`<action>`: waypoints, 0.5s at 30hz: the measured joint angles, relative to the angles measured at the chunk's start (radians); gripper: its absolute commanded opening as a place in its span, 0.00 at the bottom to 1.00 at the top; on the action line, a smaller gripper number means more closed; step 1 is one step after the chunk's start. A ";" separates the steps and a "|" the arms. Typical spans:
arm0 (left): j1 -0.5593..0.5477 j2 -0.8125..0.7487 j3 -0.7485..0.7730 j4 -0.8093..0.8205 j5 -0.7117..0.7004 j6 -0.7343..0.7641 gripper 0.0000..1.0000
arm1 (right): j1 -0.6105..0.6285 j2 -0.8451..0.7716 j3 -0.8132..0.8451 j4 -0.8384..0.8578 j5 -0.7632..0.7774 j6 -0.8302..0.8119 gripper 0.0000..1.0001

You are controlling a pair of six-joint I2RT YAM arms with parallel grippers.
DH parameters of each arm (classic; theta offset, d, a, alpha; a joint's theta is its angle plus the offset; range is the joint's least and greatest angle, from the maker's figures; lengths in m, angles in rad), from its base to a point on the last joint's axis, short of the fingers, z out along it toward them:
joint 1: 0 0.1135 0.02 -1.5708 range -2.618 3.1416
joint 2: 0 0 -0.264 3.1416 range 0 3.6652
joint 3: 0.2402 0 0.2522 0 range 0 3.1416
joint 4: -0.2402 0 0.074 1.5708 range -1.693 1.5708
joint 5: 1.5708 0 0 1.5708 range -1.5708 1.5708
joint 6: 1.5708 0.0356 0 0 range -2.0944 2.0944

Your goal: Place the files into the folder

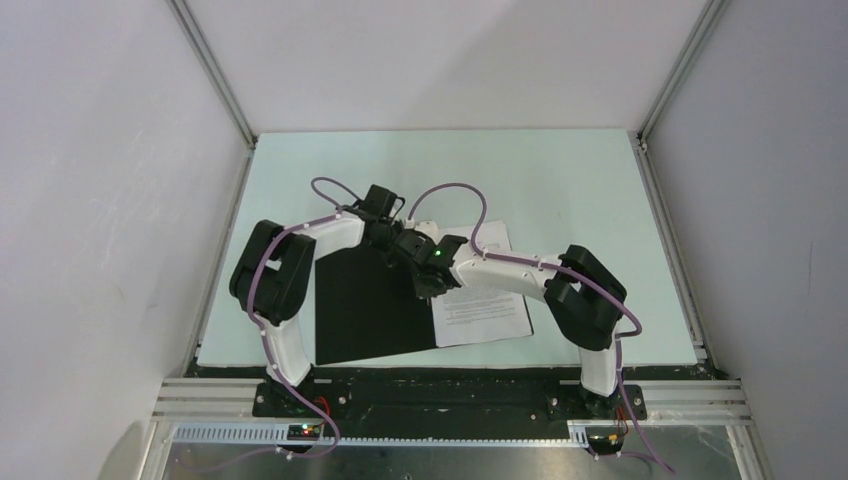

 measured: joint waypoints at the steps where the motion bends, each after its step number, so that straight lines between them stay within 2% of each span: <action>1: -0.003 0.000 0.000 0.002 0.000 0.000 0.14 | 0.000 -0.002 -0.005 0.003 0.000 0.000 0.05; 12: -0.008 -0.031 -0.111 0.096 0.007 -0.030 0.13 | -0.017 -0.011 -0.048 0.029 -0.003 0.018 0.01; 15: -0.009 -0.050 -0.150 0.134 -0.001 -0.057 0.06 | -0.020 -0.011 -0.057 0.037 -0.010 0.018 0.01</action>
